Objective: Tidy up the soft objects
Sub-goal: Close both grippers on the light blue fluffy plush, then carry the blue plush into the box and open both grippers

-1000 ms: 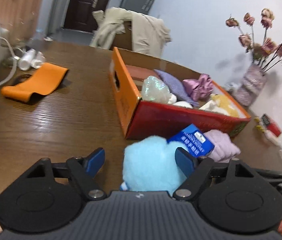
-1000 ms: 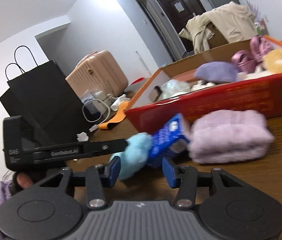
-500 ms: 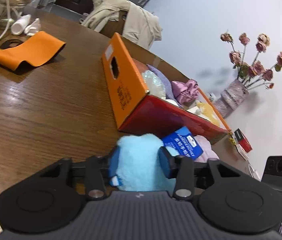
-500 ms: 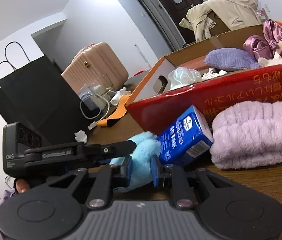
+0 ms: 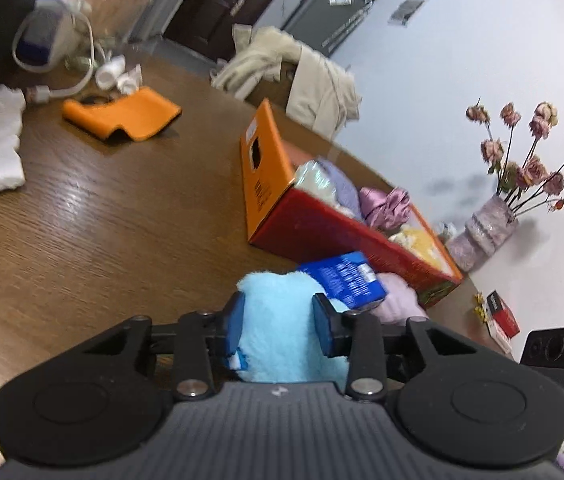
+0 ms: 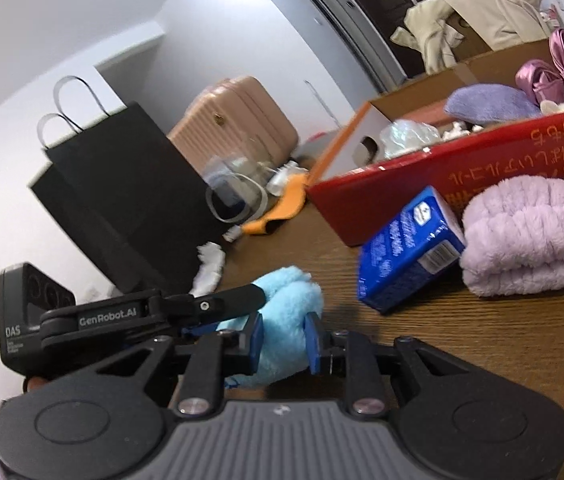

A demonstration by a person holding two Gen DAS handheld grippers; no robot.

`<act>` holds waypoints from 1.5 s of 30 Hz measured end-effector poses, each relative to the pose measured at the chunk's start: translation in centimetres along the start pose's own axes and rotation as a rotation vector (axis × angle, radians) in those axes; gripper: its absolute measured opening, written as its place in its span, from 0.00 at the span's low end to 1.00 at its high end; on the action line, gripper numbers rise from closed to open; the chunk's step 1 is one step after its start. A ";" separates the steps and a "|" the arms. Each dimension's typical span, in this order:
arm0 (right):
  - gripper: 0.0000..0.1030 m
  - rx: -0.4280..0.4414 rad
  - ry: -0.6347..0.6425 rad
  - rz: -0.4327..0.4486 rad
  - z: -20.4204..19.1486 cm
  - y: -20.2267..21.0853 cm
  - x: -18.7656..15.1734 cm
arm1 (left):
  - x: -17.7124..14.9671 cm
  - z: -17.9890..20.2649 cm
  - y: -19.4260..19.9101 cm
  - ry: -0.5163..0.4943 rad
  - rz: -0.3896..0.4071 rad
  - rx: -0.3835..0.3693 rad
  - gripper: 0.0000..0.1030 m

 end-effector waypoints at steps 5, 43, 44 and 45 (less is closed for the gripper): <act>0.21 0.050 -0.008 0.084 -0.4 3.5 0.3 | 0.4 3.4 1.6 -0.035 0.045 -0.017 0.35; 0.30 -0.283 0.159 0.116 8.4 4.5 15.3 | 8.0 12.8 -12.8 -0.397 -0.027 0.072 0.68; 0.31 -0.285 0.167 0.135 8.1 5.4 15.5 | 7.7 12.9 -11.9 -0.410 -0.013 0.083 0.70; 0.32 -0.287 0.173 0.153 7.8 6.3 15.4 | 7.3 13.0 -11.0 -0.416 -0.004 0.092 0.71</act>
Point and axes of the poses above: each gripper's, at about its wrist camera, not at the fingertips, and y roughly against the way its jaws point, z to its right, x to its top, the point moved 1 cm from there along -y, roughly the way its jaws point, and after that the axes turned 1 degree about -z, right-handed, at the moved point
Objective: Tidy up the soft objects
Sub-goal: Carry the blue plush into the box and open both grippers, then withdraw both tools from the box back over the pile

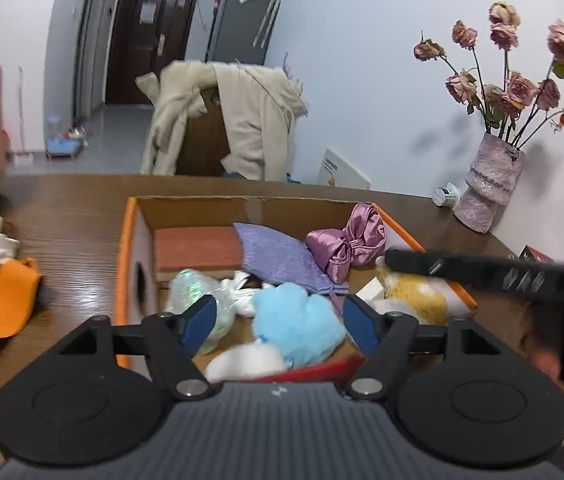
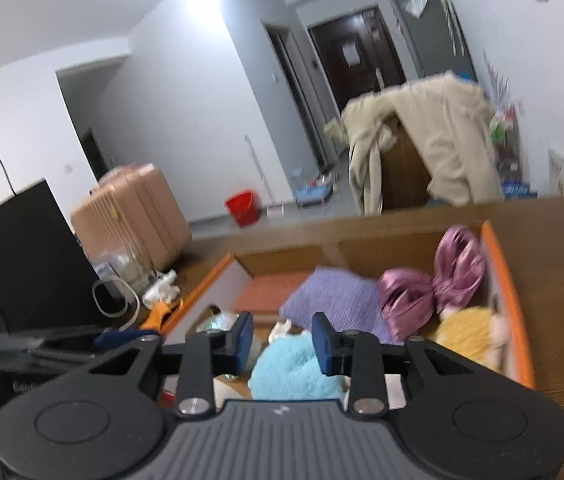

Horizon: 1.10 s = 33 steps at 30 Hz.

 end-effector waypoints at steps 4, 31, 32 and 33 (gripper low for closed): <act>0.40 -0.015 -0.018 0.040 0.1 3.3 -0.9 | -2.7 0.3 3.0 0.009 0.012 0.055 0.75; 0.44 -0.019 0.047 -0.022 -6.8 9.7 -13.9 | -13.6 -0.6 11.1 0.168 0.006 0.118 0.81; 0.44 -0.018 0.049 -0.023 -6.9 9.5 -13.7 | -13.4 -0.8 10.8 0.177 0.009 0.114 0.81; 0.44 -0.014 0.050 -0.024 -7.0 9.1 -13.4 | -13.1 -1.1 10.4 0.187 0.008 0.105 0.80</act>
Point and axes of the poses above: each gripper's, at about its wrist camera, not at the fingertips, and y roughly against the way its jaws point, z to its right, x to its top, the point moved 1 cm from there along -y, roughly the way its jaws point, and after that the axes turned 1 degree about -z, right-handed, at the moved point
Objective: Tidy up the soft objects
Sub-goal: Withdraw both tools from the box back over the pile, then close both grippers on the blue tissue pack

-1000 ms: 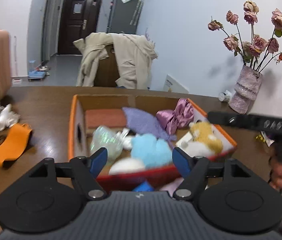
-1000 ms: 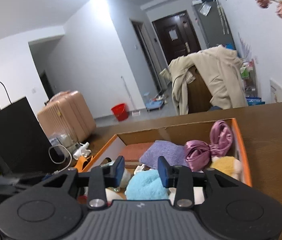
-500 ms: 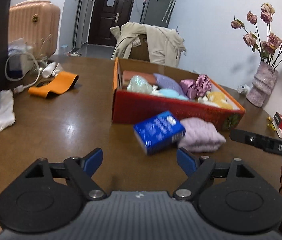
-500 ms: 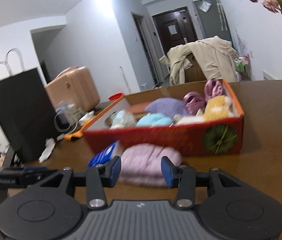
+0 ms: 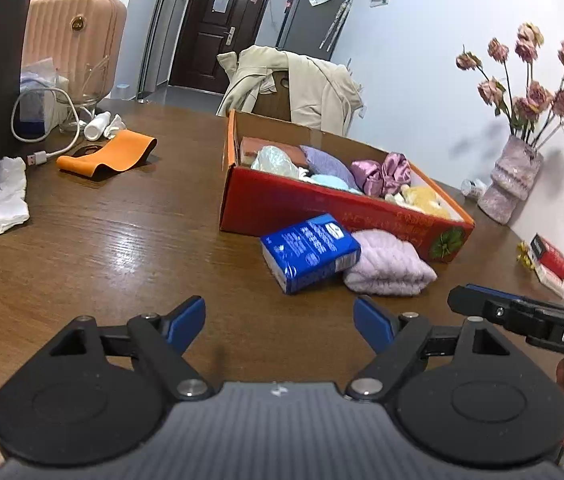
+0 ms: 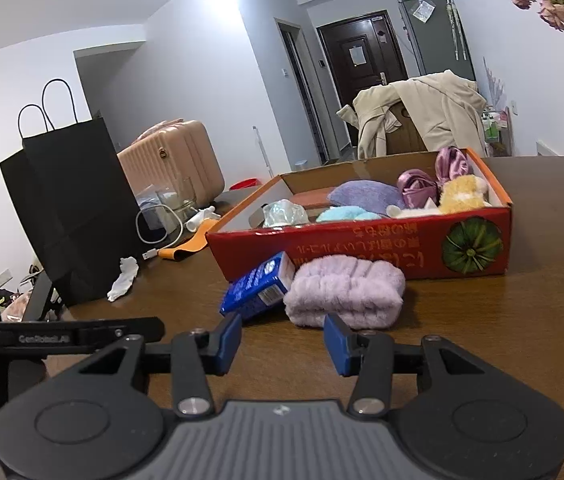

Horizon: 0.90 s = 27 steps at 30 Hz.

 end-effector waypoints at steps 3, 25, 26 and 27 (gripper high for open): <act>0.44 0.018 0.013 -0.009 -0.3 -1.8 1.4 | 1.4 -0.2 -1.6 0.025 -0.003 -0.032 0.74; 0.20 0.096 -0.104 -0.129 1.5 -12.7 2.8 | 3.1 -4.9 -10.1 0.258 -0.108 -0.229 0.32; 0.20 0.097 -0.101 -0.126 1.6 -12.7 2.8 | 3.0 -4.9 -10.1 0.253 -0.106 -0.227 0.32; 0.20 0.098 -0.095 -0.122 1.5 -12.7 2.8 | 3.0 -4.8 -10.1 0.249 -0.104 -0.225 0.32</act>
Point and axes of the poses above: each gripper's, at about its wrist camera, not at the fingertips, and y roughly against the way its jaws point, z to its right, x to its top, the point moved 1 cm from there along -y, roughly the way its jaws point, and after that the axes turned 1 degree about -z, right-handed, at the moved point
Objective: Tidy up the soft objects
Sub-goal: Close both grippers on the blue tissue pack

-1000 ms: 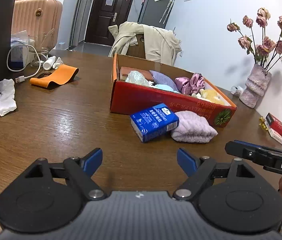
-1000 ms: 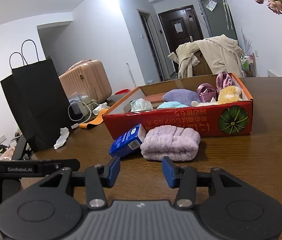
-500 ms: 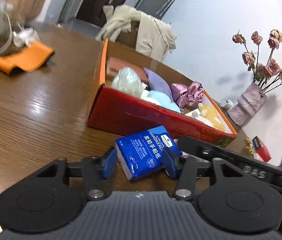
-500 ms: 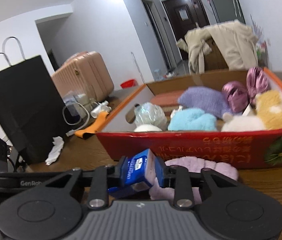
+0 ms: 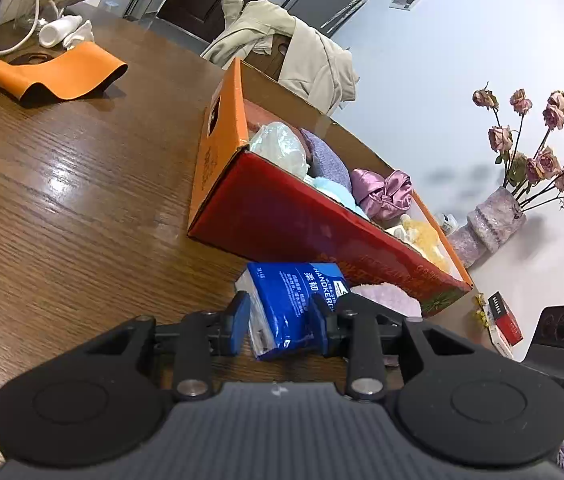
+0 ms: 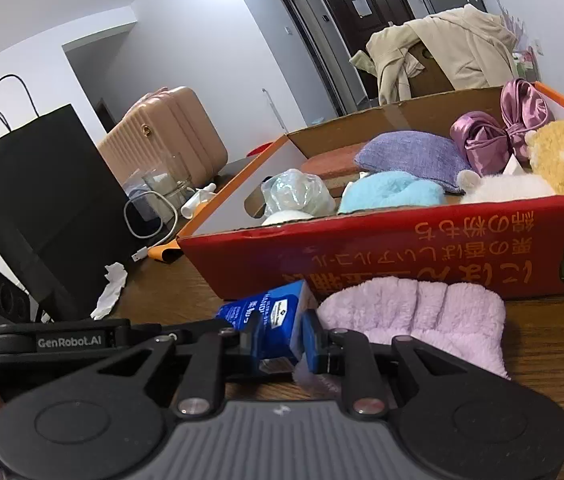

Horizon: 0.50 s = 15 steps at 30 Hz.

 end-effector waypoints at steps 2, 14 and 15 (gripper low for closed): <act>0.20 0.006 0.009 0.012 0.1 0.0 -0.1 | -0.1 0.1 0.0 -0.008 0.006 -0.001 0.32; 0.19 0.039 0.073 0.106 -3.6 5.2 -1.0 | -2.9 3.5 5.6 -0.029 0.107 0.016 0.32; 0.19 0.046 0.067 0.123 -3.9 6.1 -1.2 | -3.1 4.2 6.3 -0.046 0.118 0.019 0.32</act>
Point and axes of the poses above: each gripper's, at about its wrist camera, not at the fingertips, and y roughly against the way its jaws point, z to its right, x to its top, the point moved 1 cm from there along -y, roughly the way its jaws point, and after that the axes turned 1 degree about -z, right-handed, at the moved point
